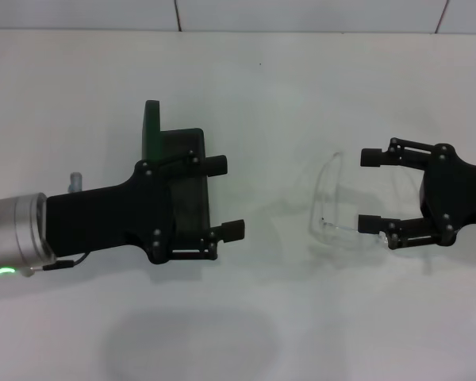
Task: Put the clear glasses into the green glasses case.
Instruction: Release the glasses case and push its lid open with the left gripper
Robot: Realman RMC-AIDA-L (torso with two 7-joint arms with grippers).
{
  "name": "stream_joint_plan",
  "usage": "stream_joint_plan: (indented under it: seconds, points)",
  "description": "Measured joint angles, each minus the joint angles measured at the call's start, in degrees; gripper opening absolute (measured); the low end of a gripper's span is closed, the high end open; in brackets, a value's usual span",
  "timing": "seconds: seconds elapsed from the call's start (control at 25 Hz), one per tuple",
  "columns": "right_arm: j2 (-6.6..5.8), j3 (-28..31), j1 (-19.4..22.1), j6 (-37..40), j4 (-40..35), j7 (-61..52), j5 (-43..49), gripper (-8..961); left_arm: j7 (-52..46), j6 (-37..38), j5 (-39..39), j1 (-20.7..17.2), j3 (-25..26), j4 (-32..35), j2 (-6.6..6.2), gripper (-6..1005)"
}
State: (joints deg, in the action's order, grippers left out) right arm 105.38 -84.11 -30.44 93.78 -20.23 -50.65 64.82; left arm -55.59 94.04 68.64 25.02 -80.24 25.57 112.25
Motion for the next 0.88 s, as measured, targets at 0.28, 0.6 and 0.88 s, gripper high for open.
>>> stream_joint_plan:
  seconds: [0.28,0.6,0.88]
  points:
    - [0.4,0.0,-0.04,-0.85,-0.58,0.02,0.15,885,-0.42,-0.12,0.0,0.37,0.0,0.05,-0.51,872]
    - [0.75,0.0,-0.05,-1.09,-0.6,0.03,0.15,885,-8.32,-4.69,0.1,0.39,1.6,1.58,-1.1,854]
    - [0.79,-0.01,-0.07,-1.15,-1.14,0.02,0.15,884,-38.62,-11.32,16.13,-1.96,12.61,19.27,-2.22,839]
